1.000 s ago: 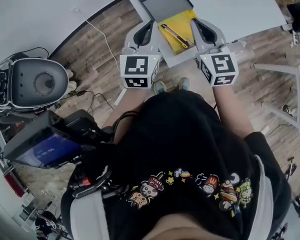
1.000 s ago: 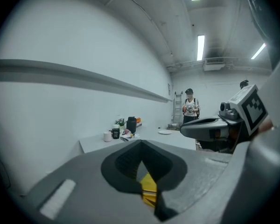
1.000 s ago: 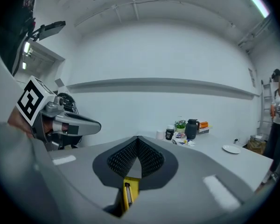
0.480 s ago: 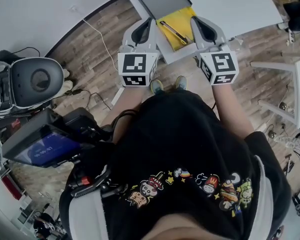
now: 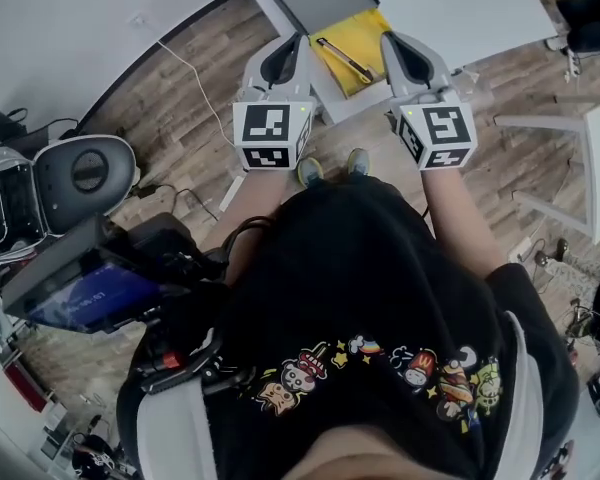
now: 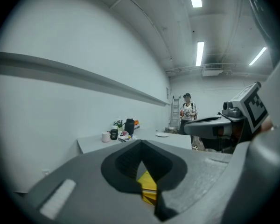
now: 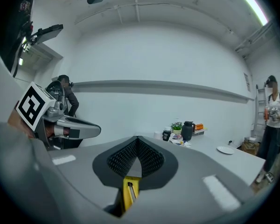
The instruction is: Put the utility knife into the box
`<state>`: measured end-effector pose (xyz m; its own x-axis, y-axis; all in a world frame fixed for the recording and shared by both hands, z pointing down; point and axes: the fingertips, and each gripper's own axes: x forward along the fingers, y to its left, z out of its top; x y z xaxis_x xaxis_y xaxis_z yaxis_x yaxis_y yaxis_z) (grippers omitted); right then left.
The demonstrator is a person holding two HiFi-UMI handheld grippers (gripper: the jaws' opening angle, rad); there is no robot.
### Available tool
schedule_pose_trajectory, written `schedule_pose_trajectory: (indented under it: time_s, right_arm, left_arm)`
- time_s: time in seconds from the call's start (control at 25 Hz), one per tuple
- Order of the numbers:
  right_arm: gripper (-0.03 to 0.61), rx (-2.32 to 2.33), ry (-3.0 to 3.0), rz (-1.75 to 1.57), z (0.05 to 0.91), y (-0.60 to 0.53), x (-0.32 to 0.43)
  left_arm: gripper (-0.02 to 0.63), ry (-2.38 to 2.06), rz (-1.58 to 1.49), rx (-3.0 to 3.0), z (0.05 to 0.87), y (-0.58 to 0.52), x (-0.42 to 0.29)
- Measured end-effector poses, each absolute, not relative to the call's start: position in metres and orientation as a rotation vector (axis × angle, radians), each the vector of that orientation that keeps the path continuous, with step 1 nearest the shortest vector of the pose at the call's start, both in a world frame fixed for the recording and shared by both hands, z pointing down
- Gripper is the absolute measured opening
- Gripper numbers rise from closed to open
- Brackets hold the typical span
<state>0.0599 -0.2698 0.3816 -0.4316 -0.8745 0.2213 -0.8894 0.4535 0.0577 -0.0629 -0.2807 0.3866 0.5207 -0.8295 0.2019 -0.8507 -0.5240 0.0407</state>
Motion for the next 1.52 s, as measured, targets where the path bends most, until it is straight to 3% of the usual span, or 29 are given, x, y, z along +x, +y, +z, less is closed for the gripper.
schedule_pose_trajectory:
  time_s: [1.0, 1.28, 1.52]
  right_arm:
    - [0.023, 1.584, -2.448, 0.095, 0.401, -0.250, 0.052]
    - [0.023, 1.574, -2.452, 0.108, 0.368, -0.254, 0.056]
    - [0.023, 1.564, -2.465, 0.089, 0.400, -0.246, 0.052]
  left_arm:
    - [0.000, -1.428, 0.224, 2.666, 0.404, -0.267, -0.070]
    - [0.000, -1.431, 0.233, 2.658, 0.370, -0.269, -0.066]
    - [0.000, -1.445, 0.226, 2.666, 0.401, -0.262, -0.069]
